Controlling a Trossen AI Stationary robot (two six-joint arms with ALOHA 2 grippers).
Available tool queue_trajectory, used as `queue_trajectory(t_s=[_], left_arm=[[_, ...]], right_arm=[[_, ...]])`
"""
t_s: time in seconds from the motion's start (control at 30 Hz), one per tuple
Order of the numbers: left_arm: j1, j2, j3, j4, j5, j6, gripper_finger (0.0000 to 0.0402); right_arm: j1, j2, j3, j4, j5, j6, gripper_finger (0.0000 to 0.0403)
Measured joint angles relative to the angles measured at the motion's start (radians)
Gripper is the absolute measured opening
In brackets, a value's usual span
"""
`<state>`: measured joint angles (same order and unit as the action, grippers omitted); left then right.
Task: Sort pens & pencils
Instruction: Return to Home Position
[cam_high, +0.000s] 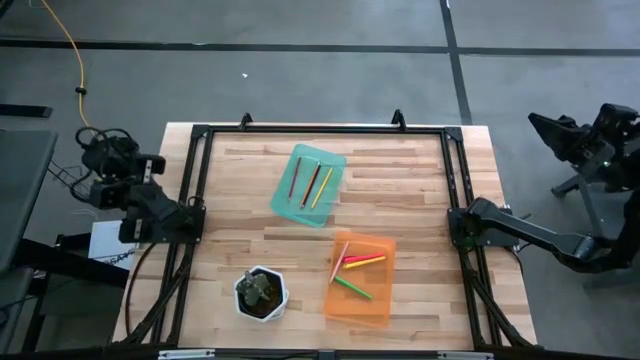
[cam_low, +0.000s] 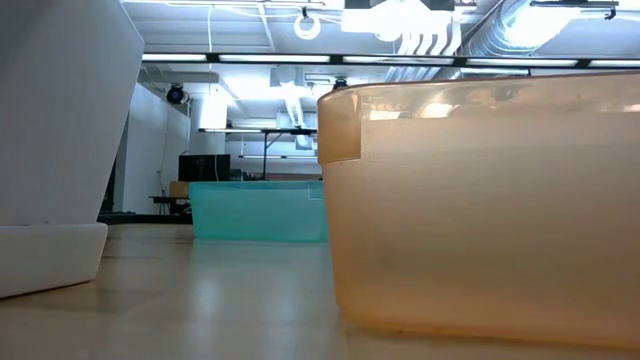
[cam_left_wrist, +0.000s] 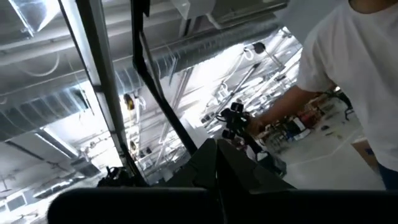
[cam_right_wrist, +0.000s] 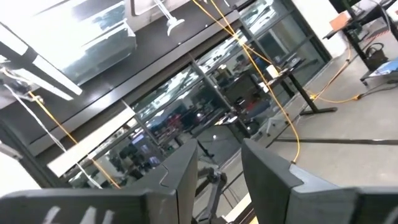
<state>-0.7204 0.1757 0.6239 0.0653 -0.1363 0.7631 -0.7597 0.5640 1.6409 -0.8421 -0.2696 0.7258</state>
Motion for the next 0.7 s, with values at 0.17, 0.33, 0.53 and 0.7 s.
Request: queue_trajectory(t_s=[0.17, 0.33, 0.53, 0.7], left_arm=[[0.000, -0.137, -0.116, 0.008, 0.016, 0.008, 0.0001], [0.000, -0.162, -0.164, -0.008, 0.023, 0.041, 0.0001], [0.000, -0.169, -0.237, 0.038, 0.076, 0.055, 0.0001], [0.000, -0.169, -0.355, 0.179, 0.083, 0.072, 0.0001]], right_arm=[[0.000, 0.000, 0.000, 0.000, 0.036, 0.000, 0.0117], [0.000, 0.000, 0.000, 0.000, 0.057, 0.008, 0.0117], [0.000, 0.000, 0.000, -0.016, 0.126, -0.020, 0.0117], [0.000, 0.000, 0.000, -0.045, 0.139, -0.009, 0.0117]])
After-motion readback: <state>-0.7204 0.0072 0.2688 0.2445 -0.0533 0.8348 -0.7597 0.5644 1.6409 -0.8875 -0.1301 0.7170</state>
